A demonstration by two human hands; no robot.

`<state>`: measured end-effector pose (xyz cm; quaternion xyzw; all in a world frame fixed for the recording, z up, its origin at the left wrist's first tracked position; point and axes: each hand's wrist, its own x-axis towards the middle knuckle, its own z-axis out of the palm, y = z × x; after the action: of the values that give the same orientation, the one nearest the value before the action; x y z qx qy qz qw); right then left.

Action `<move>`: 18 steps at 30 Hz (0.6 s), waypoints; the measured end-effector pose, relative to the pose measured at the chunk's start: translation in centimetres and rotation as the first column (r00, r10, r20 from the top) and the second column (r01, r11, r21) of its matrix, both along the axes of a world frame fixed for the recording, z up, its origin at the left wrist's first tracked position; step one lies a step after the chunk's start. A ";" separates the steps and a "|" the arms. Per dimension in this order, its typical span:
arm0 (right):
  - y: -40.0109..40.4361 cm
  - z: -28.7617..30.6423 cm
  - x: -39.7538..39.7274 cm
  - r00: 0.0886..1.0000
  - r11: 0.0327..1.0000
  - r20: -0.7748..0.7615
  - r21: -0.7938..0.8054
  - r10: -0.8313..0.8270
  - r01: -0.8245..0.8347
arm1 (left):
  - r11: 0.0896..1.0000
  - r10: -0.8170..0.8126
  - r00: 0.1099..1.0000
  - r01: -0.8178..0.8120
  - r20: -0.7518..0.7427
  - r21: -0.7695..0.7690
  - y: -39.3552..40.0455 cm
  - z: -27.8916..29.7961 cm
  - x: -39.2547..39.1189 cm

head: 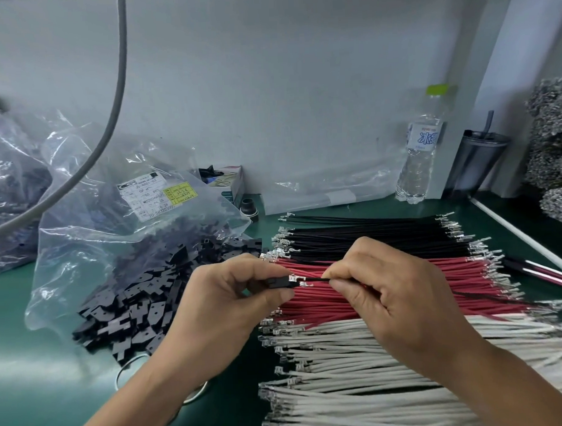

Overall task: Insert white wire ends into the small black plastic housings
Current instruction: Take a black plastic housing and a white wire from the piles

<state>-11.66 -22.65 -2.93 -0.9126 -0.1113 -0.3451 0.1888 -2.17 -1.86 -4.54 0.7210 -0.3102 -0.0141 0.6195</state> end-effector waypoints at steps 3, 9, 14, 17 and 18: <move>0.0 0.0 0.1 1.000 0.999 -0.011 -0.030 -0.010 0.009 | 0.999 -0.024 1.000 0.025 0.018 -0.043 0.0 0.1 0.1; -0.3 0.2 0.1 0.999 0.991 0.028 -0.134 -0.021 0.025 | 0.998 -0.061 0.998 0.062 0.026 -0.033 0.0 0.2 0.1; -0.1 -0.1 0.3 0.998 0.987 0.057 -0.162 0.000 0.009 | 0.994 -0.103 0.995 0.103 -0.005 0.025 0.2 0.4 -0.1; 0.2 -0.3 0.4 0.999 0.993 0.040 -0.119 0.000 0.005 | 0.990 -0.139 0.989 0.140 -0.042 0.032 0.4 0.5 -0.1; 0.3 -0.3 0.4 0.999 0.994 0.034 -0.108 -0.006 0.010 | 0.991 -0.129 0.991 0.130 -0.030 0.036 0.4 0.6 -0.1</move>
<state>-11.29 -22.32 -3.20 -0.9160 -0.1292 -0.3547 0.1359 -2.28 -1.46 -3.95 0.7107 -0.3472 -0.0701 0.6078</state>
